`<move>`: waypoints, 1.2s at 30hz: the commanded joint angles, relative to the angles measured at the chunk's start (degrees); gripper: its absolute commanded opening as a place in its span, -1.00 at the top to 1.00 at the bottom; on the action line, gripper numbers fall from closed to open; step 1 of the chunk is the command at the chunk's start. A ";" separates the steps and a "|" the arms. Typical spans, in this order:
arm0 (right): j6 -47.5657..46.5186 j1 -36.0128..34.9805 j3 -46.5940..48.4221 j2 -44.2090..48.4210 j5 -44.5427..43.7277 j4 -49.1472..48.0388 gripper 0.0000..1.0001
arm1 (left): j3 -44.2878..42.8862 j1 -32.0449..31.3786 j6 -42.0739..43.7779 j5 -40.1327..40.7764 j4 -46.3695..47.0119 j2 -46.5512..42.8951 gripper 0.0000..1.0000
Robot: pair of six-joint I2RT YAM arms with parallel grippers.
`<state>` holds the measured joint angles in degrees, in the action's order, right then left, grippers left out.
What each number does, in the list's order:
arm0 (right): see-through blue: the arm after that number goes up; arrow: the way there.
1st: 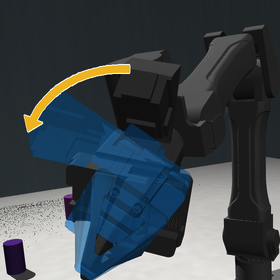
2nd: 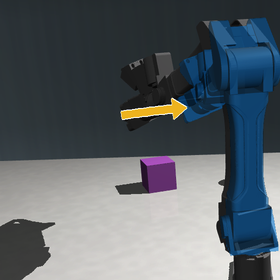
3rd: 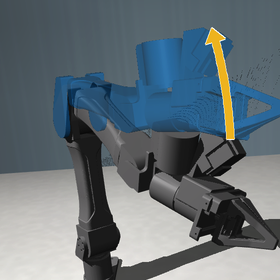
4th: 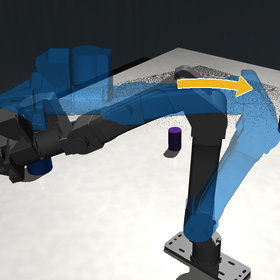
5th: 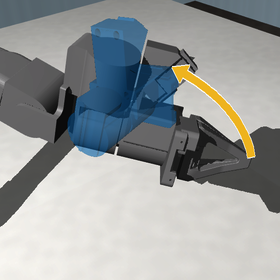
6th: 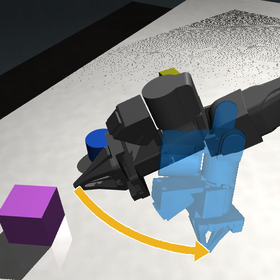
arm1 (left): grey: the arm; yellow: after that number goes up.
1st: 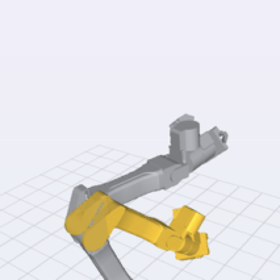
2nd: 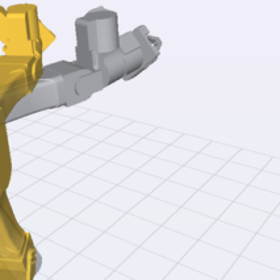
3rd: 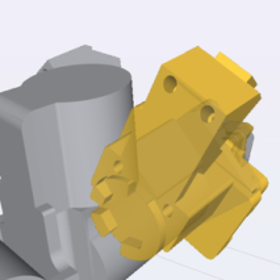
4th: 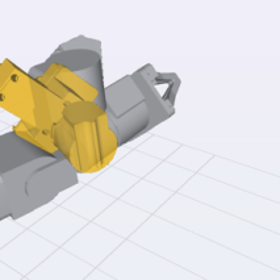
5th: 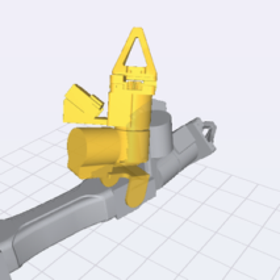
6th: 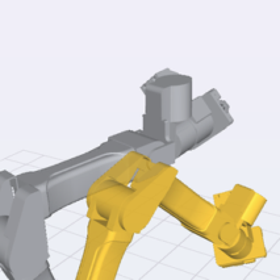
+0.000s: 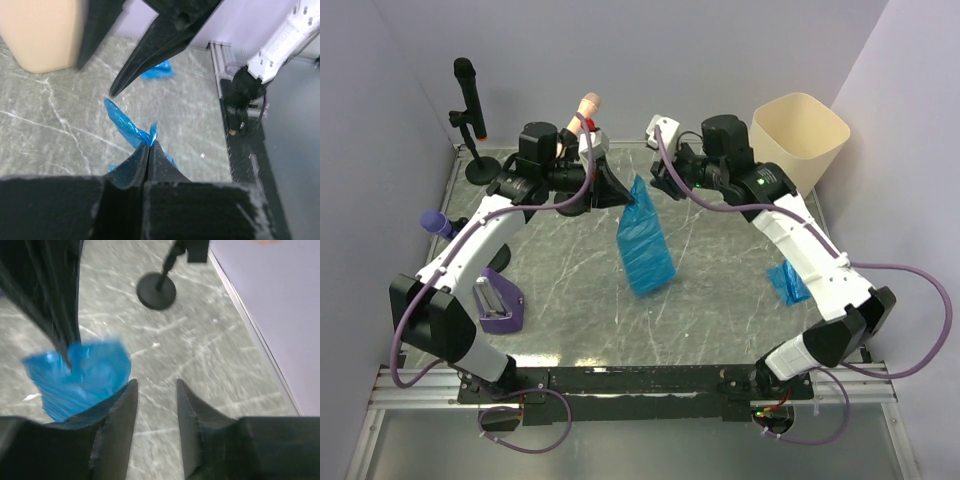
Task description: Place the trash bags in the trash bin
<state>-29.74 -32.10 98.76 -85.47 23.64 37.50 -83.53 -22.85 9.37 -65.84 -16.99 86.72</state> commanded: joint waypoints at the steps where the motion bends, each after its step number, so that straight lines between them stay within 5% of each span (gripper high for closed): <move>1: -0.58 0.81 -3.48 7.68 -0.56 0.11 0.30 | 2.13 1.05 -14.44 -2.89 14.25 -3.13 0.98; 4: -4.00 0.90 -6.03 9.70 11.04 4.85 0.43 | 2.76 1.05 -18.76 -3.06 18.12 -3.05 0.95; 10: -1.29 0.28 -6.66 8.40 17.84 3.11 0.24 | 2.40 1.05 -20.87 -3.76 18.75 -2.96 0.89; 26: -1.11 -1.12 1.43 0.48 17.32 0.91 0.27 | 1.70 0.97 -21.67 -4.73 18.14 -2.61 0.63; 36: -2.25 -3.67 1.70 -2.15 11.52 -0.49 0.24 | 1.79 0.97 -23.35 -6.75 19.55 -1.73 0.86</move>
<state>-31.20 -34.92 98.37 -85.71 37.60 39.38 -80.79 -21.71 -13.28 -69.78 0.80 85.97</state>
